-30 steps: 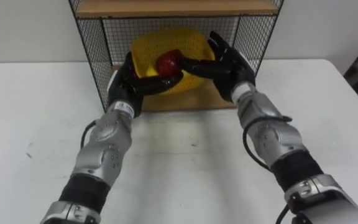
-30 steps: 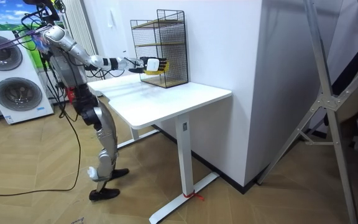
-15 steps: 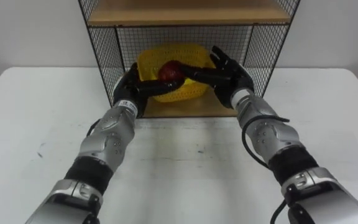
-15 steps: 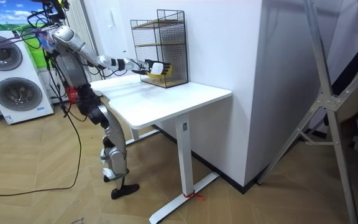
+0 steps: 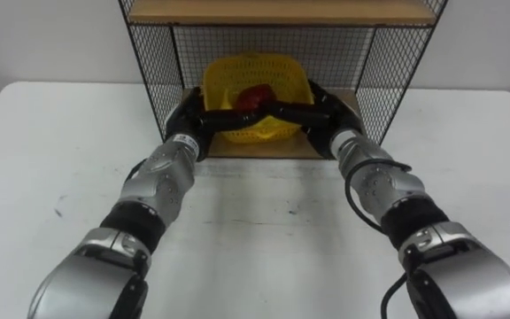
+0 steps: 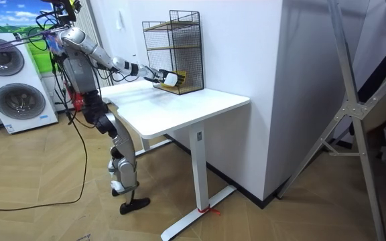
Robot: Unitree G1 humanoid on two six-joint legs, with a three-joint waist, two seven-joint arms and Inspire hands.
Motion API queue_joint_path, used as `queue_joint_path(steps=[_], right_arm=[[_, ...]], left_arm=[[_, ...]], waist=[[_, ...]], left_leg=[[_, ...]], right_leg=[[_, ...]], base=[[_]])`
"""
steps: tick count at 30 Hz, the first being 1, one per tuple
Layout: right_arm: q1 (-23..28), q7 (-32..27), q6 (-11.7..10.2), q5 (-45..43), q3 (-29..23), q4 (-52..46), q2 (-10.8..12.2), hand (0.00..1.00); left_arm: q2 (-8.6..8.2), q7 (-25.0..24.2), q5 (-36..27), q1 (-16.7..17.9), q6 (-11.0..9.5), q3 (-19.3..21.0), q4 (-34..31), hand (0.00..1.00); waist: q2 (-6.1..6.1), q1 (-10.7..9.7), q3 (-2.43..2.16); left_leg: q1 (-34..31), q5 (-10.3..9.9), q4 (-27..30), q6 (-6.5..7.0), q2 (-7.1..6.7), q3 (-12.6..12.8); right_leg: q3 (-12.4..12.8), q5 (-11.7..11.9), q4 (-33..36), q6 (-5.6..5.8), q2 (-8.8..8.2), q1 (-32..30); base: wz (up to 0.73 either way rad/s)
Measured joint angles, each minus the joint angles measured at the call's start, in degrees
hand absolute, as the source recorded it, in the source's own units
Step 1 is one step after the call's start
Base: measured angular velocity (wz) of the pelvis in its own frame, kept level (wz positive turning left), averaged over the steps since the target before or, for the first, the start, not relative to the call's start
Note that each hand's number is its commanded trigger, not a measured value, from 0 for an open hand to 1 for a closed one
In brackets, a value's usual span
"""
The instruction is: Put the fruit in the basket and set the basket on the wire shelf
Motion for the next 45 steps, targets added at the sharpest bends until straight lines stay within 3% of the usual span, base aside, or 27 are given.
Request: queue_joint_path(steps=[10, 20, 24, 27, 30, 31, 32, 35, 41, 45], right_arm=[[-2.11, 1.7, -1.1, 1.77, -0.05, 2.31, -0.67, 0.0], [-1.73, 1.7, -1.04, 1.81, -0.01, 2.28, -1.65, 0.0], [-0.85, 0.98, -1.05, -1.4, -0.04, 1.67, -1.92, 0.0], [1.19, 0.36, -1.08, -2.98, -0.04, -1.48, -1.98, 0.0], [3.8, -0.95, -1.41, -2.95, -0.03, -5.61, -2.42, 0.0], [4.28, -1.12, -1.45, -2.96, -0.03, -6.13, -2.5, 0.0], [5.25, -1.36, -1.45, -2.96, -0.03, -6.78, -2.59, 0.0], [8.95, -1.8, -1.45, -3.37, 0.05, -10.98, -2.96, 0.0], [16.17, -2.09, -1.44, -10.04, -0.03, -20.48, -3.11, 0.0], [18.15, -2.02, -1.44, -11.88, 0.02, -22.63, -3.09, 0.0]], left_arm=[[2.02, -0.15, -0.07, -1.36, -1.09, -0.09, 1.05, 0.0], [2.82, -0.16, 0.39, -1.5, -0.97, 0.38, 1.03, 0.0], [2.77, -0.16, 0.51, -1.46, 0.24, 0.4, 0.32, 0.0], [2.71, -0.16, 0.74, -1.4, 0.48, 0.55, -0.93, 0.0], [2.67, -0.15, 3.07, -0.86, 0.78, 0.94, -4.12, 0.0], [2.62, -0.15, 3.65, -0.66, 0.84, 0.93, -4.74, 0.0], [2.54, -0.15, 4.55, -0.13, 0.87, 0.93, -5.62, 0.0], [2.58, -0.14, 5.04, 2.97, 1.03, 0.83, -9.05, 0.0], [2.43, -0.13, 11.19, 12.56, 2.17, 0.7, -18.58, 0.0], [2.38, 0.42, 11.74, 14.54, 2.46, 0.73, -21.06, 0.0]], waist=[[-0.01, -1.4, 0.15], [0.36, -1.93, -0.09], [1.24, -1.92, -0.8], [1.42, -2.0, -1.07], [1.51, -1.91, -1.8], [1.48, -1.93, -1.84], [1.39, -1.9, -2.24], [1.39, -2.25, -2.98], [1.25, -3.26, -3.68], [1.21, -2.9, -3.68]], left_leg=[[-2.0, 0.01, 0.03, 0.02, 0.16, -0.11], [-0.91, 0.11, -1.08, 0.08, 0.27, 0.03], [-0.33, 0.1, -1.45, 0.09, 0.25, 0.08], [0.89, 0.12, -2.09, 0.09, 0.31, 0.05], [1.85, 0.12, -2.51, 0.09, 0.32, 0.18], [2.3, 0.12, -2.59, 0.09, 0.31, 0.23], [3.18, 0.12, -3.0, 0.09, 0.34, 0.55], [5.58, 0.16, -4.32, 0.17, 0.4, 0.89], [7.61, 0.15, -5.53, 0.16, 0.66, 1.35], [8.37, 0.16, -5.97, 0.14, 0.93, 2.65]], right_leg=[[-0.49, 0.09, -0.65, 0.04, 0.49, -1.48], [-1.32, 0.5, -2.25, 0.08, 0.38, -0.57], [-1.25, 0.52, -2.52, 0.11, 0.38, -0.09], [-1.11, 0.51, -2.54, 0.12, 0.09, 0.72], [-0.96, 0.51, -2.72, 0.12, 0.07, 1.47], [-0.96, 0.51, -3.07, 0.12, 0.08, 2.04], [-0.87, 0.51, -3.54, 0.14, 0.1, 2.84], [-0.43, 0.62, -4.62, 0.37, 0.31, 5.05], [0.25, 0.79, -5.31, 0.43, 0.86, 6.81], [1.7, 0.8, -5.2, 0.41, 1.09, 6.8]], base=[[0.03], [0.0], [0.0], [-0.01], [-0.03], [-0.06], [-0.08], [-0.07], [-0.04], [-0.13]])
